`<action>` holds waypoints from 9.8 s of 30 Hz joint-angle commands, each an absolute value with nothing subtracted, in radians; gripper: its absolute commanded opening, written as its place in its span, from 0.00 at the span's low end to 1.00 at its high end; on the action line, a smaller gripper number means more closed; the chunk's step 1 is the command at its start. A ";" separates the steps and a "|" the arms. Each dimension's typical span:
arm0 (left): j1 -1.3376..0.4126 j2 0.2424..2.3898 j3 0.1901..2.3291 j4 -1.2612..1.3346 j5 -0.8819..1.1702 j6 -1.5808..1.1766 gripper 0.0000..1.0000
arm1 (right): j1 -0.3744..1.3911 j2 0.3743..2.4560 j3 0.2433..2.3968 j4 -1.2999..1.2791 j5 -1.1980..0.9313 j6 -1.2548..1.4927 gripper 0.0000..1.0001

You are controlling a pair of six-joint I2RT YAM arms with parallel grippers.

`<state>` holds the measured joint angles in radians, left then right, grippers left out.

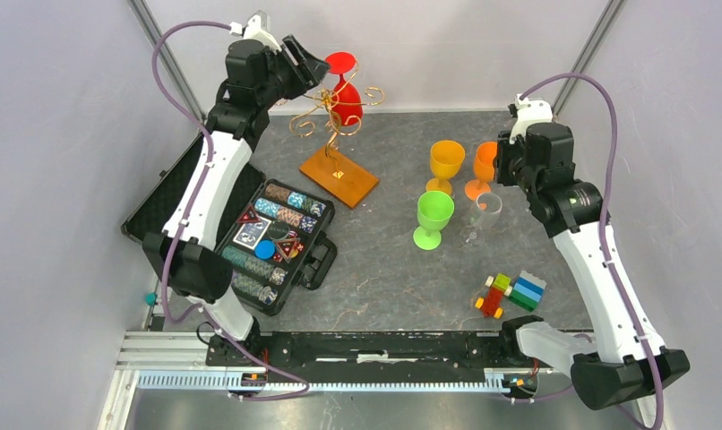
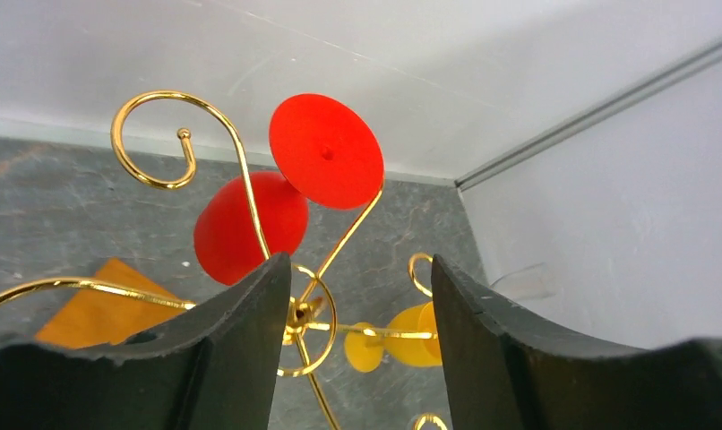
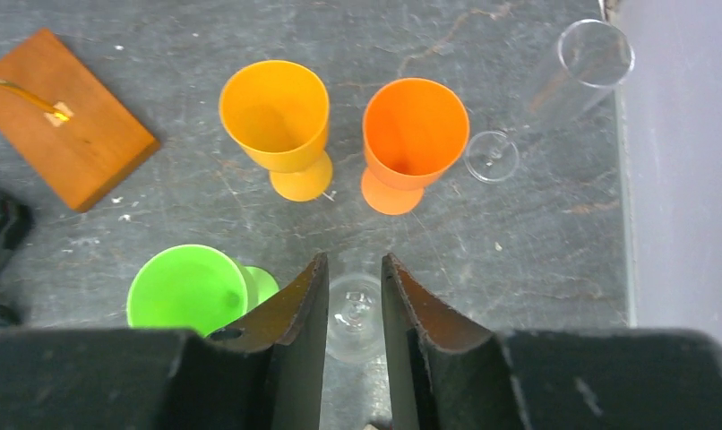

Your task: Take the wine glass off the wine glass rack

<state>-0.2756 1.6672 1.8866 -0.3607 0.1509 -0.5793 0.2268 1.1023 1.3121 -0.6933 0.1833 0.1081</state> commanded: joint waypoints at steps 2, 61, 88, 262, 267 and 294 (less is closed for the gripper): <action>-0.261 1.721 1.887 -0.180 0.150 -0.825 0.62 | 0.224 1.054 1.282 -0.630 0.104 0.137 0.32; -0.245 1.946 1.908 0.243 0.315 -1.242 0.02 | 0.224 0.903 1.127 -0.481 0.027 0.166 0.24; -0.221 1.853 1.889 0.170 0.430 -1.181 0.02 | 0.224 0.831 1.103 -0.399 -0.090 0.237 0.42; -0.572 1.056 1.031 -0.765 -0.076 -0.449 1.00 | -0.038 1.169 1.048 -0.798 0.053 0.009 0.00; -0.573 1.022 1.002 -0.764 -0.079 -0.408 1.00 | -0.041 1.209 1.104 -0.835 0.083 0.009 0.02; -0.572 0.940 1.073 -0.761 -0.018 -0.403 1.00 | -0.041 1.225 1.321 -0.845 0.151 0.019 0.44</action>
<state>-0.5774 0.9977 1.0050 -0.7734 0.0025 -0.4114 -0.0395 1.2991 1.2613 -0.8787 0.1440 0.0181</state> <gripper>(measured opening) 0.994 0.414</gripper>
